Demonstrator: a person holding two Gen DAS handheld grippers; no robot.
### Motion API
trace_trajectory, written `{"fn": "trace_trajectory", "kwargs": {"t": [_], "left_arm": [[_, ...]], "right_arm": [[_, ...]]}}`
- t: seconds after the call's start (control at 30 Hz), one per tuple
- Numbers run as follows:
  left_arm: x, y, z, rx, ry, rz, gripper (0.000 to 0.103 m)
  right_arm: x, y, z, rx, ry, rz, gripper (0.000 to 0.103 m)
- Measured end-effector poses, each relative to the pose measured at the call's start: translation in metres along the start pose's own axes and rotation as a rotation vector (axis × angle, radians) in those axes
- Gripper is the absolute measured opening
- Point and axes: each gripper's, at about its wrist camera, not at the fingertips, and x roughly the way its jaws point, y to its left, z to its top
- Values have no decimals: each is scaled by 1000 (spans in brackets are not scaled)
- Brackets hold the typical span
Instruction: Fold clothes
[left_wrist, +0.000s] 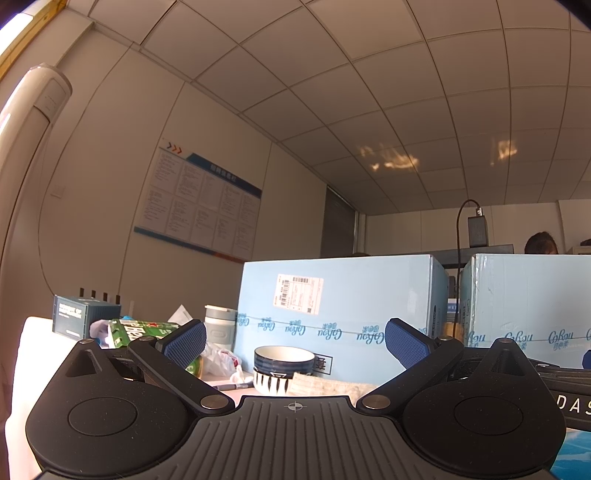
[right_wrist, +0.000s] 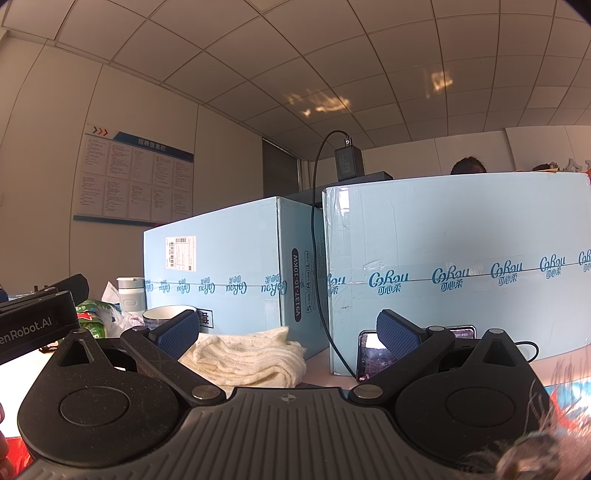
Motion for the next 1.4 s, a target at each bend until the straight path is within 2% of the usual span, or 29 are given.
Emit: {"fn": "trace_trajectory", "kwargs": {"t": [0.3, 0.5, 1.4], "left_arm": [[2, -1, 0, 5, 15, 0, 103], [1, -1, 0, 5, 14, -29, 103], [2, -2, 0, 6, 19, -27, 103]], "right_arm": [[0, 0, 0, 0, 0, 0, 103], [0, 0, 0, 0, 1, 0, 103], [0, 0, 0, 0, 1, 1, 103]]}}
